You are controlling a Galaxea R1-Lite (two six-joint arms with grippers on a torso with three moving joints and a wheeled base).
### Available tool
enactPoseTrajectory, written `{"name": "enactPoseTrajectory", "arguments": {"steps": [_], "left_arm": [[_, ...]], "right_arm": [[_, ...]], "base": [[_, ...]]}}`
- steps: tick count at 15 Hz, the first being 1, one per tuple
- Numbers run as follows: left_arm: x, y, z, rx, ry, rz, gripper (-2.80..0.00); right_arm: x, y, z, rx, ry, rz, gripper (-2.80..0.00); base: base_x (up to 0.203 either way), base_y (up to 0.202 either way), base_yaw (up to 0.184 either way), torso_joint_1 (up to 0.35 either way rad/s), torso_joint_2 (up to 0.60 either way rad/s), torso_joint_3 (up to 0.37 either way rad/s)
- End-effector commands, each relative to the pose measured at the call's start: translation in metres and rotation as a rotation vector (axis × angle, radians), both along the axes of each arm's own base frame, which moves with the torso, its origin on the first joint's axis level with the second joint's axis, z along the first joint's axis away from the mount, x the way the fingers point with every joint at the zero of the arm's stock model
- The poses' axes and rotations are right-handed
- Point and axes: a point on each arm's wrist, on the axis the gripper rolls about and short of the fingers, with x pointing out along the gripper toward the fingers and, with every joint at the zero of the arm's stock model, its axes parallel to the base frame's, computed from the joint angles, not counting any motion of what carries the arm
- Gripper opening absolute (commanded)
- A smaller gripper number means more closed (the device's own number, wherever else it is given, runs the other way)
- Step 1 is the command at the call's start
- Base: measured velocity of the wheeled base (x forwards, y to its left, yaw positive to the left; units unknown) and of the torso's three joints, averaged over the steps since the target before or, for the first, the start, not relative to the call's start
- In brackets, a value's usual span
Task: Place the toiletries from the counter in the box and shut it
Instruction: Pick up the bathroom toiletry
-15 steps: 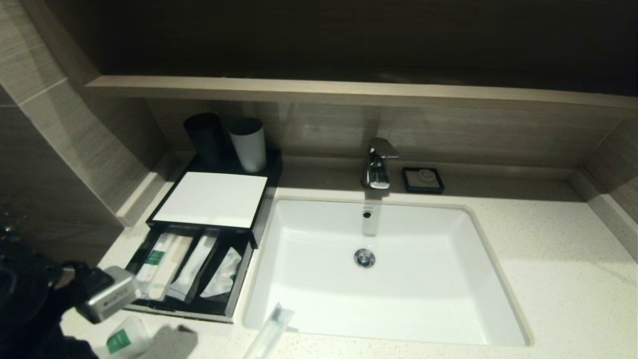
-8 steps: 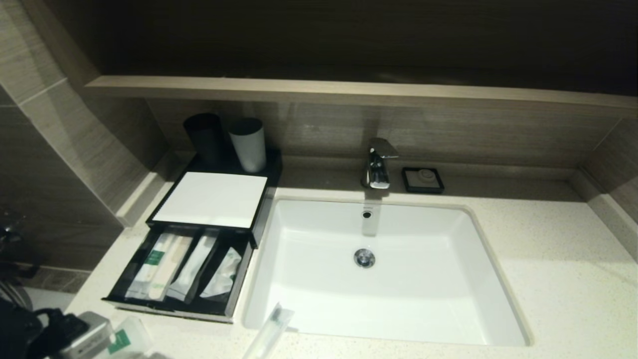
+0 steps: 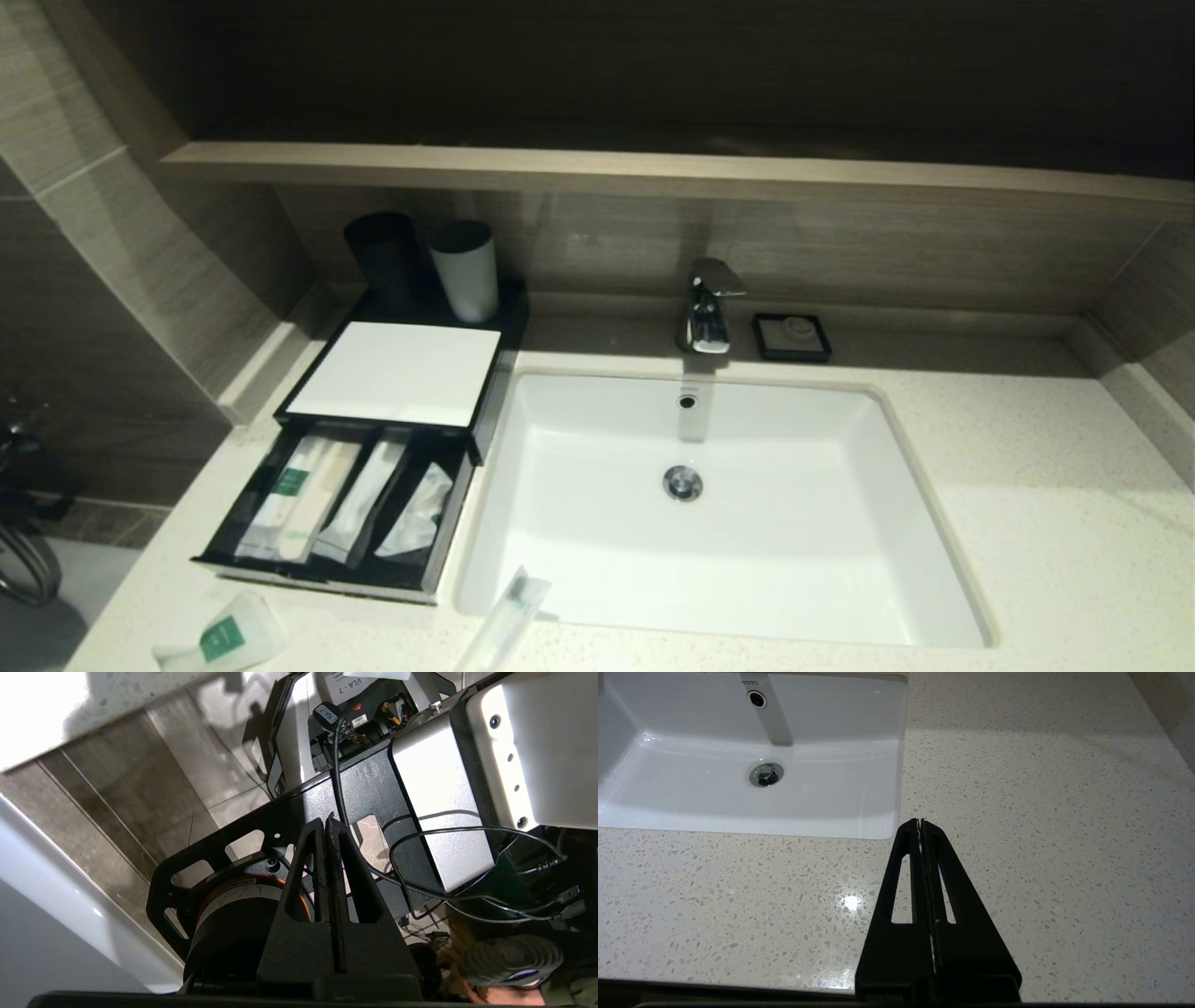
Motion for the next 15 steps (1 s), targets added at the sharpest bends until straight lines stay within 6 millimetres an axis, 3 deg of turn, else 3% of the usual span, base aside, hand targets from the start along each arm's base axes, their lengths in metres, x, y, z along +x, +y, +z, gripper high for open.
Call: {"name": "enactPoseTrajectory", "arguments": {"steps": [1, 4, 11, 15], "left_arm": [[0.002, -0.001, 0.001, -0.009, -0.007, 0.003, -2.8], [0.018, -0.013, 0.02, -0.039, -0.016, 0.042, -2.8], [0.086, -0.066, 0.048, 0.056, 0.1, 0.062, -2.8], [0.099, -0.085, 0.054, 0.168, 0.151, 0.021, -2.8]], "right_arm": [[0.0, 0.0, 0.0, 0.0, 0.001, 0.0, -2.8], [0.0, 0.0, 0.0, 0.0, 0.001, 0.0, -2.8], [0.0, 0.0, 0.0, 0.0, 0.001, 0.0, -2.8], [0.0, 0.0, 0.0, 0.0, 0.0, 0.0, -2.8]], "base": [[0.0, 0.0, 0.0, 0.0, 0.0, 0.0], [0.0, 0.0, 0.0, 0.0, 0.0, 0.0], [0.0, 0.0, 0.0, 0.0, 0.0, 0.0], [0.0, 0.0, 0.0, 0.0, 0.0, 0.0]]}}
